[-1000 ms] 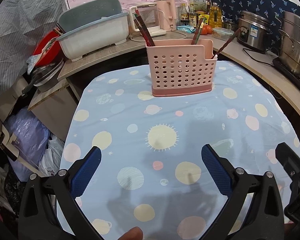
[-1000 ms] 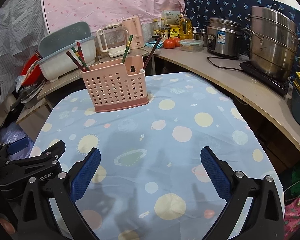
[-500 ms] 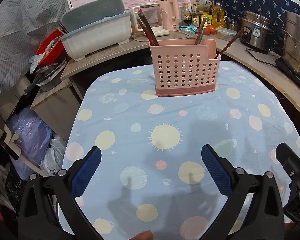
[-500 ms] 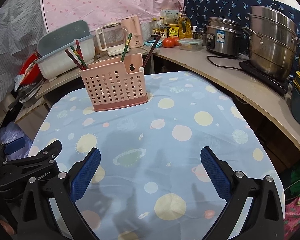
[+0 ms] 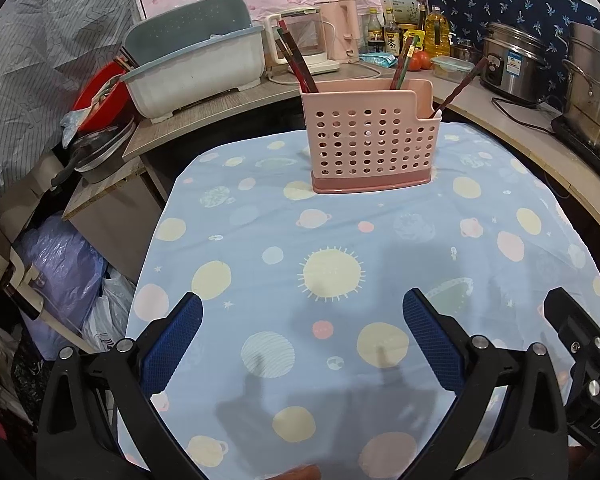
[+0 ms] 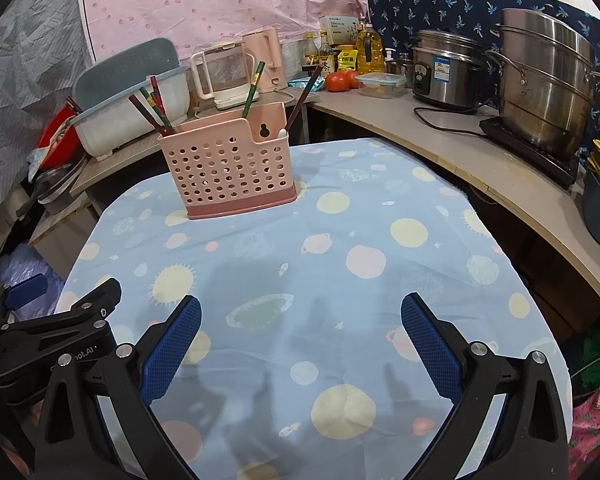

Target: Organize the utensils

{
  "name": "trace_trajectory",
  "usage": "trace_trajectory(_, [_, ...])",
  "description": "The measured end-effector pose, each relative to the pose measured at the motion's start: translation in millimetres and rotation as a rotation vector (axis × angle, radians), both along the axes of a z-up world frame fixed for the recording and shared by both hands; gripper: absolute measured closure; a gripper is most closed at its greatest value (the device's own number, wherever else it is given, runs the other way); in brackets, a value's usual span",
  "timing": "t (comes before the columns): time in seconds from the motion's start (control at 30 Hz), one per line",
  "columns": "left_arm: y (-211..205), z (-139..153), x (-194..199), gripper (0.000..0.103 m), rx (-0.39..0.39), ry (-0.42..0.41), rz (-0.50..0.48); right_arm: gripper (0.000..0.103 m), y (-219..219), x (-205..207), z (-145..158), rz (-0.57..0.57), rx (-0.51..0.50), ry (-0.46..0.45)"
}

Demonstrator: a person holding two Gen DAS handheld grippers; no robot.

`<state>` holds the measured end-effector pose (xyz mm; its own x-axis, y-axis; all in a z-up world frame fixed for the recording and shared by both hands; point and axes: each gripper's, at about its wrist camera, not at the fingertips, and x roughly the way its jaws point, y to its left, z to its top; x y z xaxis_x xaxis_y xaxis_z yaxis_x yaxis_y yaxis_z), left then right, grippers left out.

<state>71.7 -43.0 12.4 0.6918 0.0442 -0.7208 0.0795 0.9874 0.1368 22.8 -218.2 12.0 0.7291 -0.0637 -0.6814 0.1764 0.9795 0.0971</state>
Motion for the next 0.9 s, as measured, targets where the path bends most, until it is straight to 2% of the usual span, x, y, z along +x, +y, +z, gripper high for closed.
trace_trajectory(0.9, [2.0,-0.9,-1.9,0.007,-0.002,0.008,0.019,0.006,0.6,-1.2,-0.6,-0.003,-0.007,-0.001])
